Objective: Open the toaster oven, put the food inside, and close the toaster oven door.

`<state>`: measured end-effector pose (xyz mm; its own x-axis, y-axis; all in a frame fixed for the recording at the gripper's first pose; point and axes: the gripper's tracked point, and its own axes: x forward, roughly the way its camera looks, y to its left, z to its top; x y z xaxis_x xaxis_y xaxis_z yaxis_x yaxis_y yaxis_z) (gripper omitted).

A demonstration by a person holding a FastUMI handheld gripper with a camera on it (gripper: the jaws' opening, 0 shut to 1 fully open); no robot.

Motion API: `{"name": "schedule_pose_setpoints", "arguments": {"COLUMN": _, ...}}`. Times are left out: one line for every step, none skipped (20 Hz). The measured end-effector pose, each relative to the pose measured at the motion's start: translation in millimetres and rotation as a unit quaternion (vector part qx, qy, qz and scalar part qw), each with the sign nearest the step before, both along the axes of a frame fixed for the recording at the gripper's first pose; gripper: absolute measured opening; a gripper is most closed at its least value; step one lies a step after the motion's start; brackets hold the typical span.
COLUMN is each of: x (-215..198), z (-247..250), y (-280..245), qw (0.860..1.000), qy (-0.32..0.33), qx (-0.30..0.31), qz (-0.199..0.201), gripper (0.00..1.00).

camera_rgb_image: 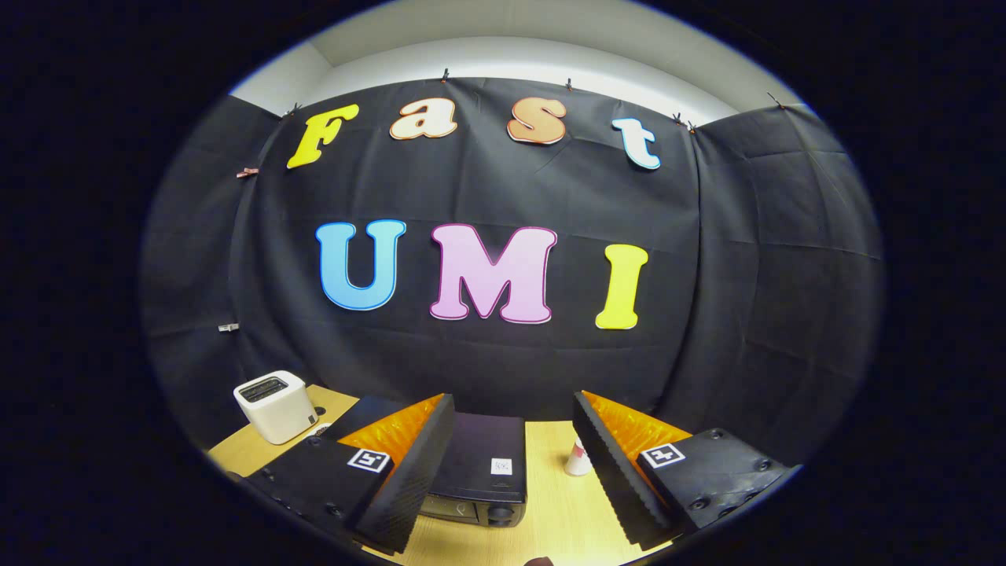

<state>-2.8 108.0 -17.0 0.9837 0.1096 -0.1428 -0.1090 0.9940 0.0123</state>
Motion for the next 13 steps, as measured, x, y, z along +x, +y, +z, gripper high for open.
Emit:
{"name": "schedule_pose_setpoints", "arguments": {"x": -2.7, "z": 1.6, "y": -4.6, "qw": 1.000, "qy": -0.003, "qx": -0.001, "qz": 0.004, "gripper": 0.99}}
{"name": "schedule_pose_setpoints", "arguments": {"x": -5.9, "z": 1.6, "y": -10.5, "qw": 1.000, "qy": -0.002, "qx": -0.001, "qz": 0.007, "gripper": 0.99}}
{"name": "schedule_pose_setpoints", "arguments": {"x": -9.4, "z": 3.7, "y": -13.4, "qw": 1.000, "qy": -0.004, "qx": 0.000, "qz": 0.011, "gripper": 0.99}}
{"name": "schedule_pose_setpoints", "arguments": {"x": -11.8, "z": 4.6, "y": -18.2, "qw": 1.000, "qy": -0.005, "qx": 0.001, "qz": 0.012, "gripper": 0.98}}
{"name": "schedule_pose_setpoints", "arguments": {"x": -14.3, "z": 5.5, "y": -21.5, "qw": 1.000, "qy": -0.005, "qx": 0.004, "qz": 0.015, "gripper": 0.98}}
{"name": "schedule_pose_setpoints", "arguments": {"x": -16.6, "z": 5.6, "y": -24.8, "qw": 1.000, "qy": -0.007, "qx": 0.006, "qz": 0.018, "gripper": 0.98}}
{"name": "schedule_pose_setpoints", "arguments": {"x": -18.4, "z": 4.6, "y": -27.6, "qw": 1.000, "qy": -0.005, "qx": 0.008, "qz": 0.020, "gripper": 0.98}}
{"name": "schedule_pose_setpoints", "arguments": {"x": -20.2, "z": 3.2, "y": -31.4, "qw": 1.000, "qy": -0.003, "qx": 0.010, "qz": 0.023, "gripper": 0.98}}
{"name": "schedule_pose_setpoints", "arguments": {"x": -22.7, "z": 0.9, "y": -34.9, "qw": 1.000, "qy": 0.000, "qx": 0.011, "qz": 0.026, "gripper": 0.98}}
{"name": "schedule_pose_setpoints", "arguments": {"x": -23.8, "z": -0.3, "y": -38.9, "qw": 1.000, "qy": 0.001, "qx": 0.011, "qz": 0.028, "gripper": 0.98}}
{"name": "schedule_pose_setpoints", "arguments": {"x": -24.3, "z": -2.6, "y": -43.6, "qw": 1.000, "qy": 0.002, "qx": 0.008, "qz": 0.029, "gripper": 0.98}}
{"name": "schedule_pose_setpoints", "arguments": {"x": -26.6, "z": -6.0, "y": -46.9, "qw": 1.000, "qy": 0.005, "qx": 0.005, "qz": 0.031, "gripper": 0.98}}
{"name": "schedule_pose_setpoints", "arguments": {"x": -28.5, "z": -8.7, "y": -50.7, "qw": 0.999, "qy": 0.007, "qx": 0.002, "qz": 0.032, "gripper": 0.98}}
